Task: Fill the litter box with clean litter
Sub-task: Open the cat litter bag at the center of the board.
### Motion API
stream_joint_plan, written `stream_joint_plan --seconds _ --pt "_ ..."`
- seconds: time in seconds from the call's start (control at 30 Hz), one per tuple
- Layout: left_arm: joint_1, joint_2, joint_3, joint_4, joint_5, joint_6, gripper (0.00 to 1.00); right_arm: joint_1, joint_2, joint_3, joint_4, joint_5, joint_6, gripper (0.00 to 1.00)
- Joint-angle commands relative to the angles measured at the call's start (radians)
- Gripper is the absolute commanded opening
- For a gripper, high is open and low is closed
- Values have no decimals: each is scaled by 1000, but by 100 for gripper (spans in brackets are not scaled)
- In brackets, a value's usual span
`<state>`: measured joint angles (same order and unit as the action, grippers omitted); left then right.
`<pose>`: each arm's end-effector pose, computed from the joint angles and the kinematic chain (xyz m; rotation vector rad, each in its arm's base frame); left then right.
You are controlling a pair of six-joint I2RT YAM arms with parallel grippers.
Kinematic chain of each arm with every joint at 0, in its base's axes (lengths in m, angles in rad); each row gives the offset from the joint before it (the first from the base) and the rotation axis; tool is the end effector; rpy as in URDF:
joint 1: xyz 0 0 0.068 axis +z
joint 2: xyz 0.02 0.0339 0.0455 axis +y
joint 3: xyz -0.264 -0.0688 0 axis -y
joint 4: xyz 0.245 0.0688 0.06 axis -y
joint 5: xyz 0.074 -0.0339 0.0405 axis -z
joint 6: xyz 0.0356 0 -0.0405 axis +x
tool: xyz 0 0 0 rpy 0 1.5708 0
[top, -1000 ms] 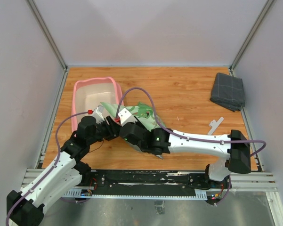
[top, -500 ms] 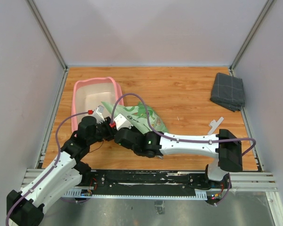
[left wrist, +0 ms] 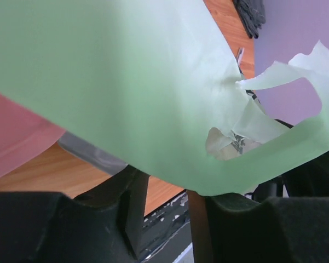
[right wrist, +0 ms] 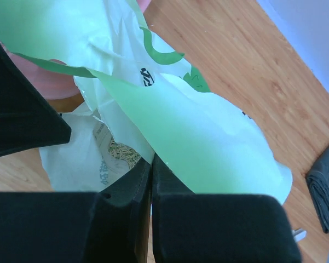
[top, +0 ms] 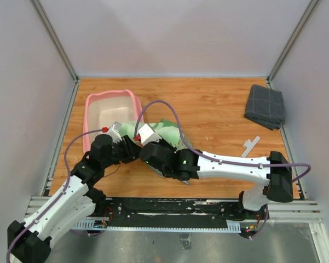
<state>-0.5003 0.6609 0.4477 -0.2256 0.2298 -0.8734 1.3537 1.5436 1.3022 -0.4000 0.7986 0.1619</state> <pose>0.1383 -0.0849 0.2362 -0.2463 2.1632 -1.0685 0.0991 0.3307 0.3180 -0.7565 1.8538 0.0746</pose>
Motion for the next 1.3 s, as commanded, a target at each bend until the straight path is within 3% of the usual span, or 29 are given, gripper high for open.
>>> stream_joint_plan --seconds 0.0,0.3,0.57,0.67,0.9,1.1,1.27 --pt "-4 16 65 -12 -6 2 41 -13 -34 12 13 117 -63 1" --pt "-5 80 92 1 21 7 52 -11 -32 29 40 82 -64 1" --pt "-35 150 9 168 57 -71 52 -12 -23 21 50 87 -57 1" --pt "-50 167 38 130 10 -46 41 -12 -27 15 45 100 -58 1" --pt "-58 80 154 53 -116 1 1 -52 -81 -12 42 86 -68 1" --pt "-58 119 159 103 -46 -8 0 -121 -146 -42 62 -56 -53 1" --pt "-58 97 110 181 -3 -51 1 -146 -198 -79 62 -66 -50 1"
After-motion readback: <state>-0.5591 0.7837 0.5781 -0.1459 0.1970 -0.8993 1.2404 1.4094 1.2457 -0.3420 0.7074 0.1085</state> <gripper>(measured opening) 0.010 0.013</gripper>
